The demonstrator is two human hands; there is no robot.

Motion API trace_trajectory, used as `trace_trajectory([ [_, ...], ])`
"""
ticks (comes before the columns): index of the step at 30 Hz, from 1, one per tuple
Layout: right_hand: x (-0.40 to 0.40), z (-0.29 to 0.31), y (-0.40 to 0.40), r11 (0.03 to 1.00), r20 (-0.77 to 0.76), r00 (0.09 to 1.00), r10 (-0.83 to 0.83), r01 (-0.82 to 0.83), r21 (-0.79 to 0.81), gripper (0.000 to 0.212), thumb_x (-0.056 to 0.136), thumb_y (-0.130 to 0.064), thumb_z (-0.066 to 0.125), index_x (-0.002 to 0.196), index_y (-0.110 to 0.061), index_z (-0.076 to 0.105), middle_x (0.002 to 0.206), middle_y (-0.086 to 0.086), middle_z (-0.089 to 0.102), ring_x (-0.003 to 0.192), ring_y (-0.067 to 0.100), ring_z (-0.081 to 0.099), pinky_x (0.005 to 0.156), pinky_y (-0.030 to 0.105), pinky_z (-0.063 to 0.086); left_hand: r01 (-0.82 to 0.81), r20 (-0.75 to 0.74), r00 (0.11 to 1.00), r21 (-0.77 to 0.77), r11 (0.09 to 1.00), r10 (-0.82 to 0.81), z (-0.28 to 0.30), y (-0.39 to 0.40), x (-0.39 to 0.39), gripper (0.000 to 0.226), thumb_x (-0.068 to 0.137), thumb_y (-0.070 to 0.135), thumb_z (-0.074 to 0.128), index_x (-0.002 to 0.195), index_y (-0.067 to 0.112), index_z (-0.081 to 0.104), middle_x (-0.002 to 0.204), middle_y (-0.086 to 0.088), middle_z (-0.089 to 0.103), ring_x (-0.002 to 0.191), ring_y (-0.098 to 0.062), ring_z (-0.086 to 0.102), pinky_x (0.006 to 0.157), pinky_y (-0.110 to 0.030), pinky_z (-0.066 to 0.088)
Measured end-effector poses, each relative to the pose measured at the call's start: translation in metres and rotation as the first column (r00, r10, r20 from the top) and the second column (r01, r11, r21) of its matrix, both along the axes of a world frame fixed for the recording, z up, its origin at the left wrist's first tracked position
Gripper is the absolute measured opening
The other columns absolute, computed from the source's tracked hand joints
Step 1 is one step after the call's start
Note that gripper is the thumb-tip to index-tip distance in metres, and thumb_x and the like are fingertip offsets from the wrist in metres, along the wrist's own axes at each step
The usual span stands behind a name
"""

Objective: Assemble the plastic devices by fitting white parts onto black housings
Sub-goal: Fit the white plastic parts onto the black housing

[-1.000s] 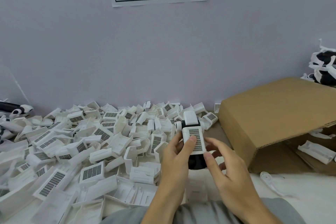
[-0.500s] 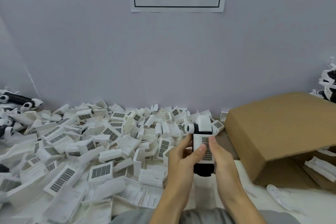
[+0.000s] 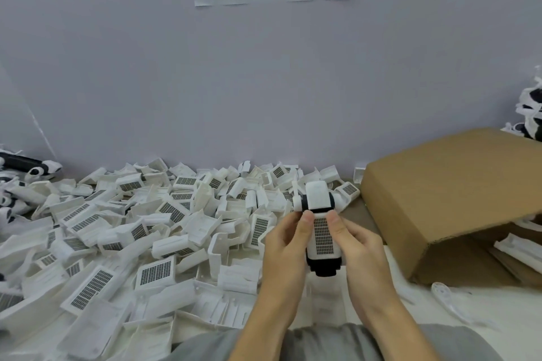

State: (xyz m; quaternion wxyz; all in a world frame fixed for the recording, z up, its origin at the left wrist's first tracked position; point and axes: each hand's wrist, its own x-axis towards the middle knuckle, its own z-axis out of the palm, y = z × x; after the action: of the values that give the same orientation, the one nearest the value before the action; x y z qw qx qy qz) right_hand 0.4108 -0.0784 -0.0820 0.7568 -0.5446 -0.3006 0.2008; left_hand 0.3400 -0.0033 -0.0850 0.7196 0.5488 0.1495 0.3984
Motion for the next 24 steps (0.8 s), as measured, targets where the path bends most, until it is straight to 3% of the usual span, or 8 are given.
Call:
trace_trajectory([
  [6, 0.0, -0.005, 0.005, 0.995, 0.019, 0.995, -0.099, 0.099, -0.01, 0.035, 0.084, -0.046, 0.062, 0.088, -0.016, 0.081, 0.085, 0.012, 0.077, 0.083, 0.031, 0.075, 0.079, 0.053, 0.06, 0.016, -0.009, 1.0, 0.052, 0.999, -0.016, 0.0, -0.004, 0.001, 0.035, 0.087, 0.041, 0.058, 0.095, 0.01, 0.074, 0.081, -0.002, 0.076, 0.074, -0.008, 0.072, 0.061, -0.016, 0.053],
  [10, 0.0, -0.005, 0.006, 0.996, 0.016, 0.996, -0.092, 0.092, -0.011, 0.035, 0.085, -0.045, 0.064, 0.092, -0.014, 0.081, 0.088, 0.013, 0.077, 0.087, 0.031, 0.075, 0.083, 0.054, 0.059, 0.018, 0.005, 1.0, 0.017, 1.0, -0.018, 0.001, -0.004, 0.001, 0.033, 0.087, 0.041, 0.06, 0.092, 0.012, 0.076, 0.079, -0.003, 0.075, 0.072, -0.008, 0.072, 0.058, -0.017, 0.053],
  [16, -0.002, -0.005, 0.009, 0.995, 0.018, 0.995, -0.094, 0.095, -0.017, 0.038, 0.085, -0.044, 0.062, 0.092, -0.012, 0.08, 0.088, 0.013, 0.077, 0.086, 0.031, 0.075, 0.081, 0.049, 0.06, -0.009, 0.003, 1.0, -0.073, 0.997, 0.009, 0.002, -0.001, -0.002, 0.037, 0.085, 0.041, 0.064, 0.095, 0.007, 0.076, 0.094, -0.018, 0.075, 0.079, -0.018, 0.072, 0.063, -0.023, 0.057],
  [21, -0.005, -0.004, 0.012, 0.993, 0.037, 0.993, -0.109, 0.111, -0.044, 0.04, 0.077, -0.052, 0.064, 0.083, -0.016, 0.081, 0.08, 0.011, 0.077, 0.079, 0.029, 0.075, 0.073, 0.046, 0.059, -0.044, -0.035, 0.999, -0.112, 0.993, 0.04, 0.003, 0.002, -0.002, 0.028, 0.093, 0.03, 0.062, 0.087, 0.008, 0.079, 0.098, -0.027, 0.073, 0.087, -0.031, 0.072, 0.076, -0.038, 0.058],
  [24, -0.005, -0.005, 0.012, 0.992, 0.05, 0.992, -0.115, 0.117, -0.047, 0.042, 0.073, -0.057, 0.065, 0.081, -0.019, 0.081, 0.079, 0.009, 0.077, 0.078, 0.028, 0.075, 0.07, 0.044, 0.06, -0.06, -0.046, 0.997, -0.116, 0.991, 0.055, 0.004, 0.003, -0.003, 0.028, 0.093, 0.026, 0.062, 0.082, 0.007, 0.079, 0.095, -0.027, 0.073, 0.079, -0.026, 0.072, 0.068, -0.03, 0.058],
])
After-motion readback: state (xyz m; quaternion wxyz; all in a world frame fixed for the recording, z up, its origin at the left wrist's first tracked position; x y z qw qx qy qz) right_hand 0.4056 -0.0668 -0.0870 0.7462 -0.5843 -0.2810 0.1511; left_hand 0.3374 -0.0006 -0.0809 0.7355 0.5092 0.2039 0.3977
